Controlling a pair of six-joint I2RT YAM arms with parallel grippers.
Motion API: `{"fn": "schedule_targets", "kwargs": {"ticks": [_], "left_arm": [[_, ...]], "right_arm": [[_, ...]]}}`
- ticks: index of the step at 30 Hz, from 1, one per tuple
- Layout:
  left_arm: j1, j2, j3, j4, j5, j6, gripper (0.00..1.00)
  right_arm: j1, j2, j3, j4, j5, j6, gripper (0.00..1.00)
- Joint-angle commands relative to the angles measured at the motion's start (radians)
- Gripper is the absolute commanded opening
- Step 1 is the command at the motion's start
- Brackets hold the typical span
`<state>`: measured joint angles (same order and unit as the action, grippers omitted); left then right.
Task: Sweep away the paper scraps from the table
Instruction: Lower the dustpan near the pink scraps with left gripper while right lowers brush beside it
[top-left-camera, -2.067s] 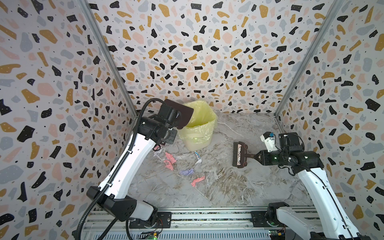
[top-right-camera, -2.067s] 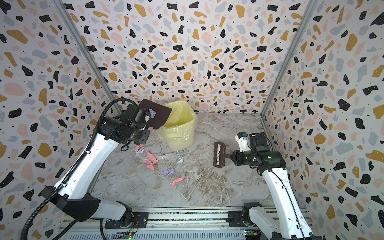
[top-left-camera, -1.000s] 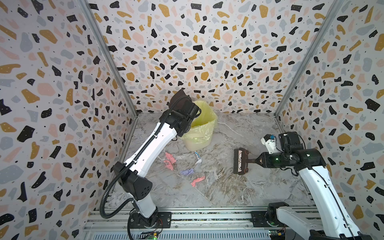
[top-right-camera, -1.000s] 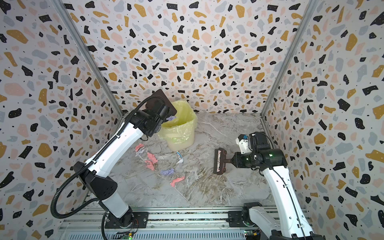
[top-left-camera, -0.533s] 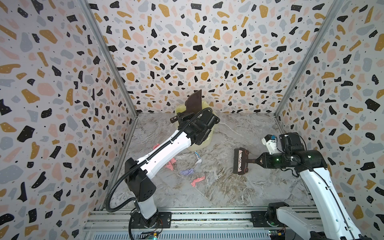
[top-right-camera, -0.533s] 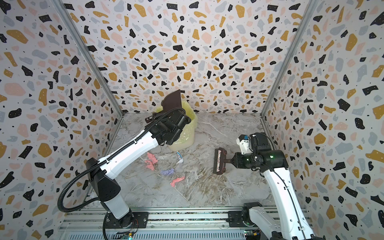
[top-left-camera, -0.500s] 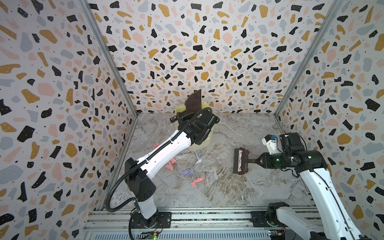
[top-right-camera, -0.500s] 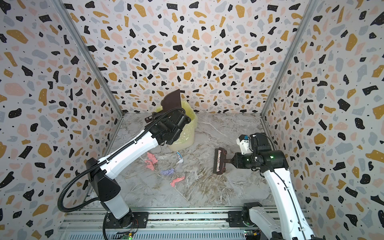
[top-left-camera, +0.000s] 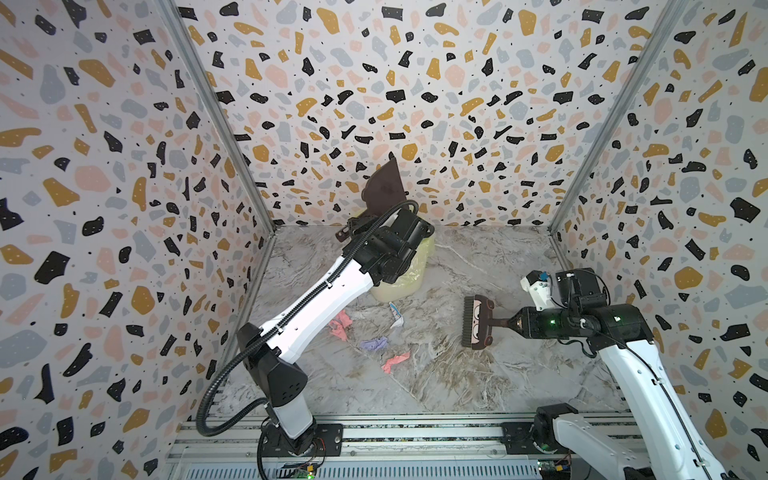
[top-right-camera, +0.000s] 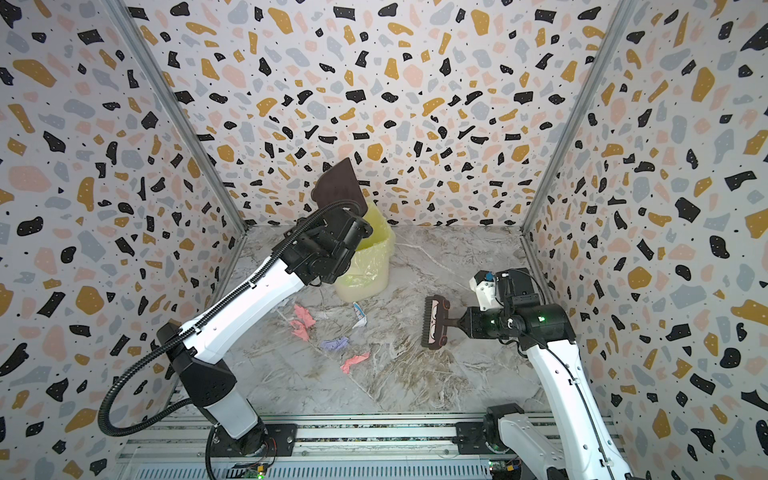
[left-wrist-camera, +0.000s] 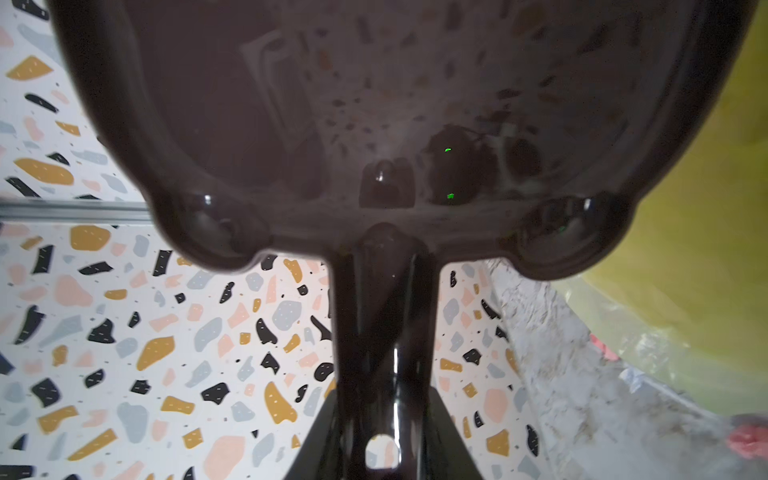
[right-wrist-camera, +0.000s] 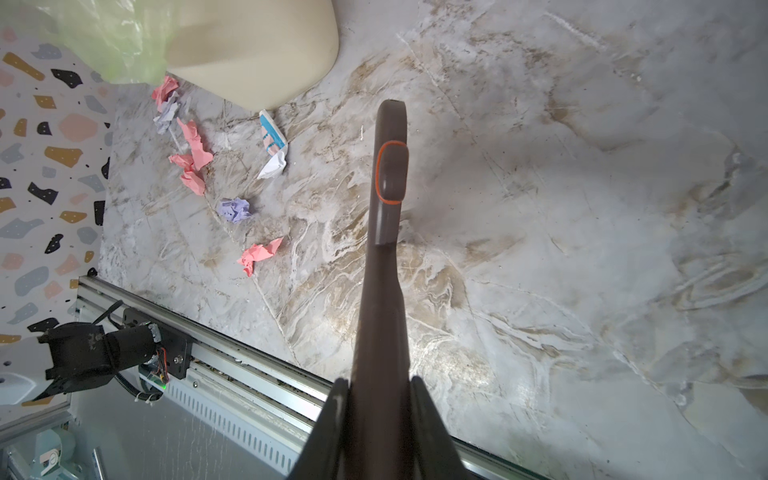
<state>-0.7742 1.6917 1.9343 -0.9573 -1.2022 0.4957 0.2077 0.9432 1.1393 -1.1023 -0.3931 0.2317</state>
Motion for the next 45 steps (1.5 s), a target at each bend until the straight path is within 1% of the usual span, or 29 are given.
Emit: {"fn": "schedule_targets", "kwargs": {"ticks": [1,3,7,12,17,22,28,31,35,40,45], "left_arm": [[-0.001,-0.088,0.041,-0.099,0.143,-0.257,0.0],[-0.001,-0.143,-0.017,-0.089,0.203,-0.327,0.0],[-0.002,-0.307,-0.191,-0.034,0.34,-0.454,0.0],[-0.002,-0.477,-0.37,-0.017,0.461,-0.581,0.0],[-0.004,-0.563,-0.457,-0.068,0.512,-0.636,0.0],[-0.005,-0.617,-0.507,-0.067,0.574,-0.661,0.0],[-0.012,-0.635,-0.544,-0.056,0.696,-0.62,0.0],[-0.019,-0.623,-0.548,-0.081,0.724,-0.611,0.0],[-0.037,-0.631,-0.57,-0.092,0.767,-0.611,0.0],[-0.064,-0.638,-0.6,-0.104,0.848,-0.617,0.0],[-0.122,-0.644,-0.616,-0.108,0.911,-0.656,0.0]], "right_arm": [[0.068,-0.027,-0.021,0.086,-0.031,0.075,0.0],[0.136,-0.029,-0.046,0.138,-0.037,0.126,0.0],[0.305,-0.036,-0.11,0.279,-0.02,0.255,0.0],[0.483,-0.033,-0.196,0.486,-0.023,0.405,0.0],[0.619,0.006,-0.255,0.68,-0.032,0.51,0.0],[0.704,0.083,-0.277,0.775,-0.02,0.552,0.0],[0.714,0.153,-0.31,0.828,-0.015,0.592,0.0],[0.714,0.167,-0.311,0.771,0.004,0.592,0.0],[0.687,0.115,-0.347,0.656,0.037,0.587,0.0],[0.58,-0.009,-0.387,0.498,0.024,0.554,0.0],[0.407,-0.089,-0.356,0.284,0.005,0.426,0.0]]}}
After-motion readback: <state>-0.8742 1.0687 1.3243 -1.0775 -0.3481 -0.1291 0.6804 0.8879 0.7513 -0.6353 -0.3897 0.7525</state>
